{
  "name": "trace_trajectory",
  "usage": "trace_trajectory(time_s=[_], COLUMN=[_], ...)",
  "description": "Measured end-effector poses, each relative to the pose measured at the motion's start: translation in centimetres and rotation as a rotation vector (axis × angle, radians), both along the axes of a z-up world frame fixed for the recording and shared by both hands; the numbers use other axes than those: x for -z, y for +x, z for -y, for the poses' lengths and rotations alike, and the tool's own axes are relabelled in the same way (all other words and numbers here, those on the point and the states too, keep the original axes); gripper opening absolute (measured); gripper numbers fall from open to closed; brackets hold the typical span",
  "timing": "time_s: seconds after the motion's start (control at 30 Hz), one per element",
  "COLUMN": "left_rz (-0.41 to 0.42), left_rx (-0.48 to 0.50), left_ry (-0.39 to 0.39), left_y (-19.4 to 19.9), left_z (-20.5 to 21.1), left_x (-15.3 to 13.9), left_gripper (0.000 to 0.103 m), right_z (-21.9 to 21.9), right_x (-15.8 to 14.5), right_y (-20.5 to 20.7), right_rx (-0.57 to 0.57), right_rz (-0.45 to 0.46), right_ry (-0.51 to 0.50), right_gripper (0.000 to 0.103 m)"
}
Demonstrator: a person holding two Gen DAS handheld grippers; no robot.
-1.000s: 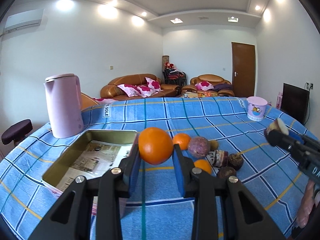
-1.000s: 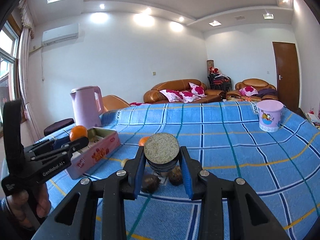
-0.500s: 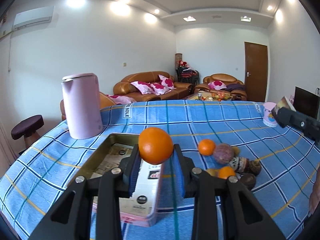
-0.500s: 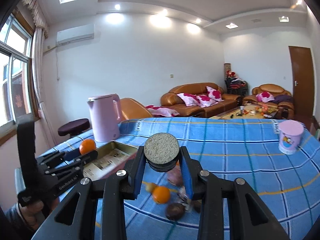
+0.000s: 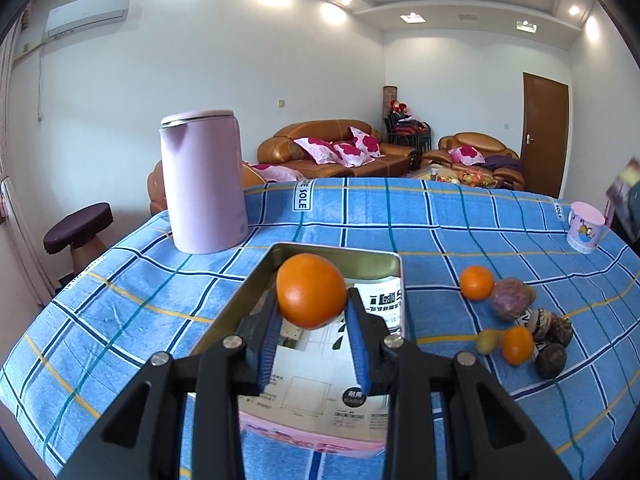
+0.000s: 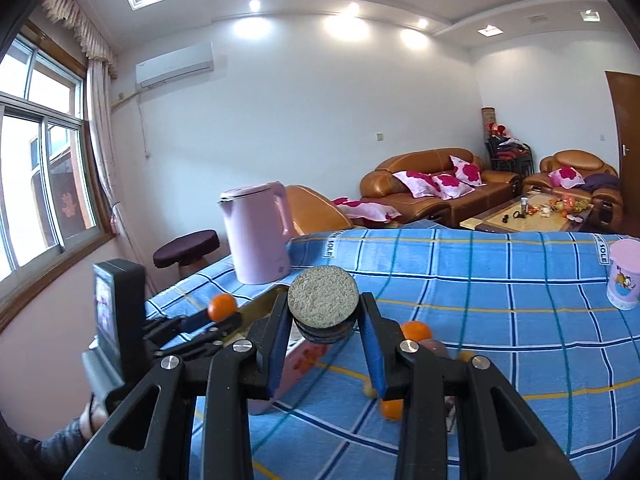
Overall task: Organize fruits
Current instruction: 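Carry the orange and the cut brown fruit over the open tin box, then lower both fruits into the tin box and open both tools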
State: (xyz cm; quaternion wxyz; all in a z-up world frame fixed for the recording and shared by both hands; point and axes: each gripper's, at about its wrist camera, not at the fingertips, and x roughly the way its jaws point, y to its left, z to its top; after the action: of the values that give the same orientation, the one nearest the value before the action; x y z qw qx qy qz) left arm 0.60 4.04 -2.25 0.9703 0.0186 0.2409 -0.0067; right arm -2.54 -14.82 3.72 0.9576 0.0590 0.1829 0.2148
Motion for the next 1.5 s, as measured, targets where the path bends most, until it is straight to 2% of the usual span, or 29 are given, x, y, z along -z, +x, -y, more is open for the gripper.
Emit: trace_trajectory(time_s=[0.43,0.77,1.1,1.5], left_rz=[0.003,-0.069,-0.151,-0.180], left_rx=[-0.039,-0.041,-0.035,-0.021], left_ry=[0.044,0.054,0.038,0.055], left_y=[1.9,3.9,5.3,5.7], left_z=[-2.4,-4.1,-5.2,-4.6], left_x=[-0.9,0.4,2.0,2.6], left_gripper=[0.033,0.033,0.033,0.033], right_z=[-5.3,-10.2,-12.5,-13.4], right_x=[-1.0,2.9,6.9,8.3], right_y=[3.5,8.1,10.7,11.6], right_rx=[-0.061,-0.098,-0.114,-0.131], right_rz=[-0.027,-0.137,-0.251,-0.302], right_ry=[-0.069,-0.143,-0.198,-0.240], right_gripper=[0.036,0.036,0.036,0.036])
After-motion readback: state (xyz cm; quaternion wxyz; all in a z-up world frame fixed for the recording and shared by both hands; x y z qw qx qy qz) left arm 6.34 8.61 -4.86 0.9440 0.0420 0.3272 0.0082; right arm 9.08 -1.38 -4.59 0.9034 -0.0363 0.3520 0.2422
